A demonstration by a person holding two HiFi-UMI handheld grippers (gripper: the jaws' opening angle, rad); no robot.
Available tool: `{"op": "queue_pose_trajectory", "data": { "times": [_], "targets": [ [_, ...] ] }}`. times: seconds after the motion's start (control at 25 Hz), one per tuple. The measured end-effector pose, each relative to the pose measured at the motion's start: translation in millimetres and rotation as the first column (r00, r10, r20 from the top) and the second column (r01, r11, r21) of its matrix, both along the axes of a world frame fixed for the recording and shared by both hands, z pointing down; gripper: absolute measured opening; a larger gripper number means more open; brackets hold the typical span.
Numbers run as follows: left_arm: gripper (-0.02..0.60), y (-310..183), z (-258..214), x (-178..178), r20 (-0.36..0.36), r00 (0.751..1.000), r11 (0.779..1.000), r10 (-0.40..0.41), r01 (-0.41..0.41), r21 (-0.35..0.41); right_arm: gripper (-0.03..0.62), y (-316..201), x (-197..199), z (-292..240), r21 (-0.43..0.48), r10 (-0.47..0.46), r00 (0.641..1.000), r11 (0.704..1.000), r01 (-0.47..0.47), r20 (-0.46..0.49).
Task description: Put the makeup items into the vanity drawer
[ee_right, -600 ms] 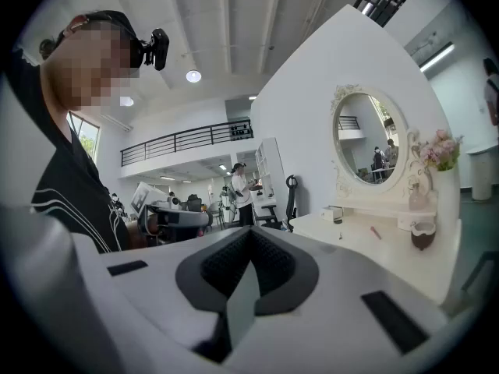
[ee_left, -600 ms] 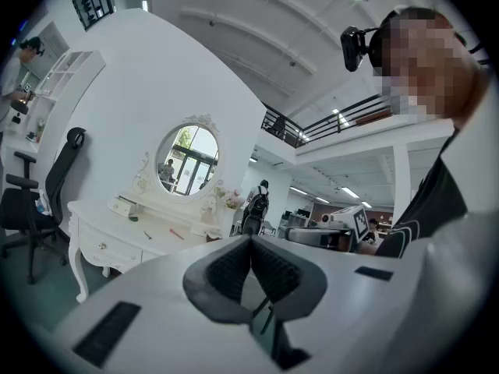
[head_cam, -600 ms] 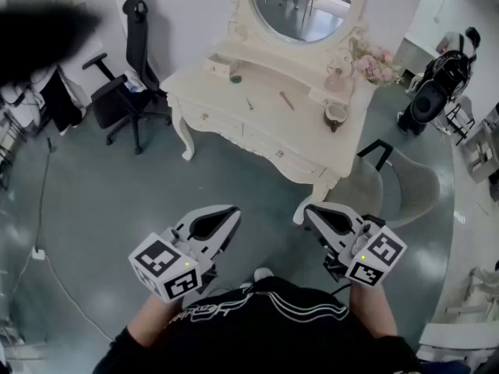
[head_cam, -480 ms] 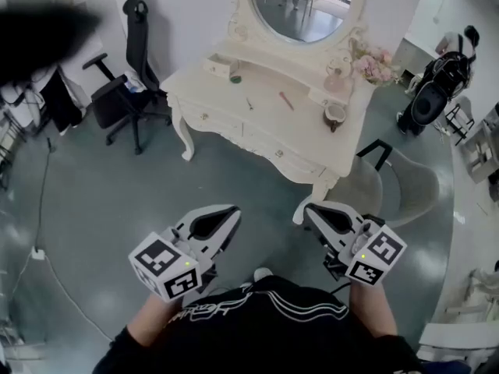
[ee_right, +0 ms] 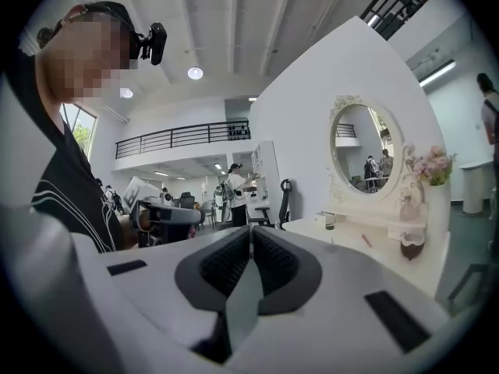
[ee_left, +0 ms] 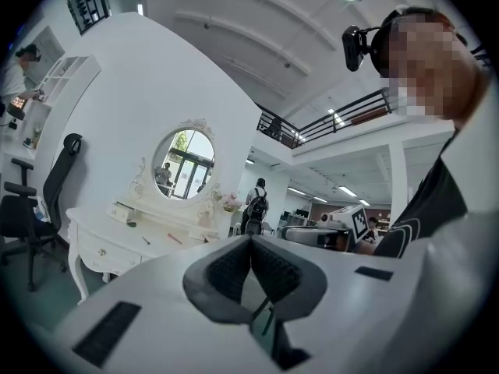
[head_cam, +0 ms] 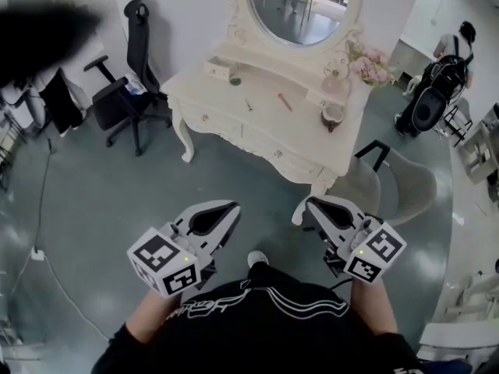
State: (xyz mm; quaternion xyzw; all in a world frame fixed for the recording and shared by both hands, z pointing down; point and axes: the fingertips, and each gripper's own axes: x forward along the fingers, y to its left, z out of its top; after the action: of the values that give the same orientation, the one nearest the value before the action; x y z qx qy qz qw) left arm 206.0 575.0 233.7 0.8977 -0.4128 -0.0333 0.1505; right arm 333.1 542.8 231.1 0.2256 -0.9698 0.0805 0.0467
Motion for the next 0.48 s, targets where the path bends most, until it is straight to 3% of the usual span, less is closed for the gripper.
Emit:
{"op": "queue_pose_trajectory", "data": {
  "times": [0.08,0.2,0.48],
  "targets": [
    [0.022,-1,-2,-2,0.004,1.0,1.0,-0.005,0.005,0.003,0.034,-2,-2,1,0.006,0.001,1.0,1.0,-0.001,-0.015],
    [0.021,-5,-3,-5,0.007,1.0,1.0,-0.015,0.015,0.009,0.188,-6,-6,5,0.004,-0.018,0.999,1.0,0.018,-0.039],
    [0.023,-23,3,-22,0.01,0.998,0.998,-0.055,0.055,-0.002,0.275,-40,-7,12,0.014,0.009,1.0,1.0,-0.008,-0.029]
  ]
}}
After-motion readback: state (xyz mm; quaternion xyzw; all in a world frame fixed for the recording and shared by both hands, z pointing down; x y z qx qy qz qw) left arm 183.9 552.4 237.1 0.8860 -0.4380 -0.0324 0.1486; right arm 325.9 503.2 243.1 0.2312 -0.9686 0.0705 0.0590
